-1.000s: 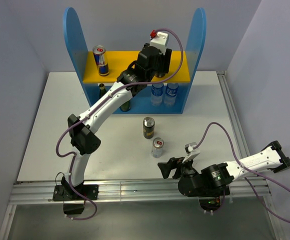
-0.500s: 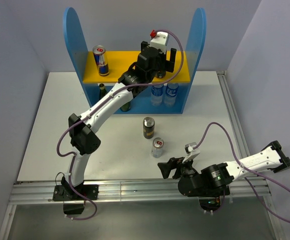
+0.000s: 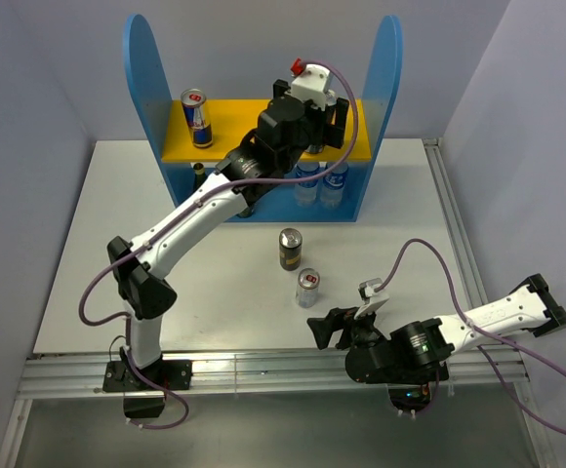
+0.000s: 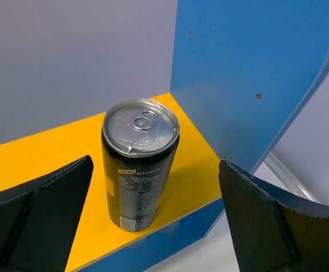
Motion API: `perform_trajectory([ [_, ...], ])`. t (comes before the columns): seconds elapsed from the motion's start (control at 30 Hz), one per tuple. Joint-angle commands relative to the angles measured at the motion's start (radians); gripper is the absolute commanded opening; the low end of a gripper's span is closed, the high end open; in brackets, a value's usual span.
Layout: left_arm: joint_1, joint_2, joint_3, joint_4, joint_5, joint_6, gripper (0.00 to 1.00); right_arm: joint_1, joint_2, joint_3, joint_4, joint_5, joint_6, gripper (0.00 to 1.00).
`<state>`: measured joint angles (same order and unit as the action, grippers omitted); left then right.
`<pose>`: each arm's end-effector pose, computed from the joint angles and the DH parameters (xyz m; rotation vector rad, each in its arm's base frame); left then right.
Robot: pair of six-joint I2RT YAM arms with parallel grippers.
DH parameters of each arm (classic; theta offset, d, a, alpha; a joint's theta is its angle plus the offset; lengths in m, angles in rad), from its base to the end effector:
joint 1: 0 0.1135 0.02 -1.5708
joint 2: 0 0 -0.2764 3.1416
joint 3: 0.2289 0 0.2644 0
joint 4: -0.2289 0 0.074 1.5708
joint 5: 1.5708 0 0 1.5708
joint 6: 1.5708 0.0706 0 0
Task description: Place and organize the beverage onto the shelf
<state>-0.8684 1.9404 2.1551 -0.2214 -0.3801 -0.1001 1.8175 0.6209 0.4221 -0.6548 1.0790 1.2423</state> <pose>0.3419 -0.3634 0.4838 0.3097 1.5653 -0.4579 0.0286 0.1413 0.2014 -0.1334 1.9929 0.6821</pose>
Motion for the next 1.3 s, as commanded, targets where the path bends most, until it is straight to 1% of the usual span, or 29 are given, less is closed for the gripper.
perform_trajectory([
  [0.0, -0.004, -0.072, -0.015, 0.019, -0.04, 0.017, 0.99, 0.009, 0.008, 0.015, 0.003, 0.044, 0.032, 0.94],
  [0.13, -0.009, -0.11, -0.092, 0.031, -0.057, 0.017, 0.99, 0.009, 0.011, 0.015, 0.004, 0.044, 0.032, 0.94],
  [0.23, -0.012, -0.146, -0.132, 0.005, -0.075, 0.002, 0.99, 0.009, 0.014, 0.017, 0.003, 0.044, 0.031, 0.94],
  [0.3, -0.021, -0.211, -0.182, -0.007, -0.103, -0.018, 0.99, 0.009, 0.02, 0.02, 0.001, 0.044, 0.034, 0.94],
  [0.33, -0.033, -0.242, -0.264, -0.001, -0.117, -0.027, 0.99, 0.009, 0.022, 0.02, 0.0, 0.044, 0.037, 0.95],
  [0.37, -0.043, -0.315, -0.312, 0.007, -0.127, -0.036, 0.99, 0.009, 0.025, 0.021, 0.0, 0.045, 0.037, 0.95],
  [0.4, -0.05, -0.352, -0.361, 0.01, -0.144, -0.047, 0.99, 0.009, 0.026, 0.023, 0.001, 0.045, 0.034, 0.94],
  [0.43, -0.064, -0.392, -0.461, 0.008, -0.154, -0.074, 0.99, 0.011, 0.028, 0.023, 0.001, 0.044, 0.034, 0.95],
  [0.47, -0.07, -0.464, -0.513, 0.004, -0.164, -0.094, 0.99, 0.011, 0.03, 0.023, 0.0, 0.045, 0.032, 0.94],
  [0.5, -0.076, -0.501, -0.57, 0.002, -0.187, -0.116, 0.99, 0.011, 0.033, 0.023, 0.003, 0.044, 0.031, 0.95],
  [0.53, -0.093, -0.576, -0.698, 0.014, -0.218, -0.148, 0.99, 0.011, 0.033, 0.023, 0.004, 0.044, 0.032, 0.94],
  [0.57, -0.102, -0.612, -0.766, 0.028, -0.227, -0.161, 0.99, 0.011, 0.034, 0.024, 0.004, 0.045, 0.031, 0.94],
  [0.6, -0.113, -0.645, -0.832, 0.043, -0.229, -0.174, 0.99, 0.011, 0.034, 0.023, 0.009, 0.044, 0.028, 0.94],
  [0.63, -0.133, -0.678, -0.962, 0.085, -0.209, -0.185, 0.99, 0.011, 0.034, 0.023, 0.009, 0.042, 0.026, 0.95],
  [0.67, -0.139, -0.731, -1.019, 0.102, -0.197, -0.208, 0.99, 0.011, 0.036, 0.023, 0.011, 0.042, 0.025, 0.95],
  [0.7, -0.149, -0.754, -1.072, 0.118, -0.186, -0.22, 0.99, 0.011, 0.036, 0.023, 0.014, 0.042, 0.02, 0.94],
  [0.73, -0.17, -0.776, -1.168, 0.135, -0.177, -0.245, 0.99, 0.011, 0.037, 0.023, 0.014, 0.042, 0.02, 0.94],
  [0.77, -0.184, -0.811, -1.216, 0.164, -0.166, -0.257, 0.99, 0.011, 0.036, 0.024, 0.012, 0.042, 0.02, 0.95],
  [0.8, -0.202, -0.825, -1.263, 0.184, -0.167, -0.271, 0.98, 0.011, 0.037, 0.024, 0.012, 0.041, 0.022, 0.94],
  [0.83, -0.24, -0.839, -1.35, 0.201, -0.167, -0.294, 0.98, 0.011, 0.037, 0.024, 0.012, 0.041, 0.022, 0.95],
  [0.87, -0.259, -0.863, -1.394, 0.264, -0.163, -0.306, 0.99, 0.011, 0.039, 0.024, 0.012, 0.039, 0.02, 0.94],
  [0.9, -0.274, -0.873, -1.432, 0.289, -0.163, -0.32, 0.99, 0.011, 0.037, 0.024, 0.017, 0.039, 0.016, 0.94],
  [0.93, -0.296, -0.879, -1.502, 0.316, -0.166, -0.34, 0.99, 0.011, 0.037, 0.023, 0.02, 0.038, 0.014, 0.94],
  [0.97, -0.303, -0.886, -1.535, 0.391, -0.152, -0.343, 0.99, 0.012, 0.037, 0.023, 0.021, 0.036, 0.009, 0.95],
  [1.03, -0.307, -0.879, -1.599, 0.45, -0.152, -0.352, 0.99, 0.011, 0.037, 0.023, 0.024, 0.036, 0.006, 0.94],
  [1.13, -0.307, -0.812, -1.634, 0.54, -0.169, -0.348, 0.99, 0.011, 0.048, 0.026, 0.018, 0.036, 0.014, 0.94],
  [1.23, -0.305, -0.752, -1.637, 0.626, -0.18, -0.331, 0.99, 0.011, 0.057, 0.03, 0.012, 0.038, 0.02, 0.94],
  [1.27, -0.307, -0.711, -1.637, 0.657, -0.181, -0.325, 0.99, 0.011, 0.06, 0.032, 0.011, 0.036, 0.022, 0.95],
])
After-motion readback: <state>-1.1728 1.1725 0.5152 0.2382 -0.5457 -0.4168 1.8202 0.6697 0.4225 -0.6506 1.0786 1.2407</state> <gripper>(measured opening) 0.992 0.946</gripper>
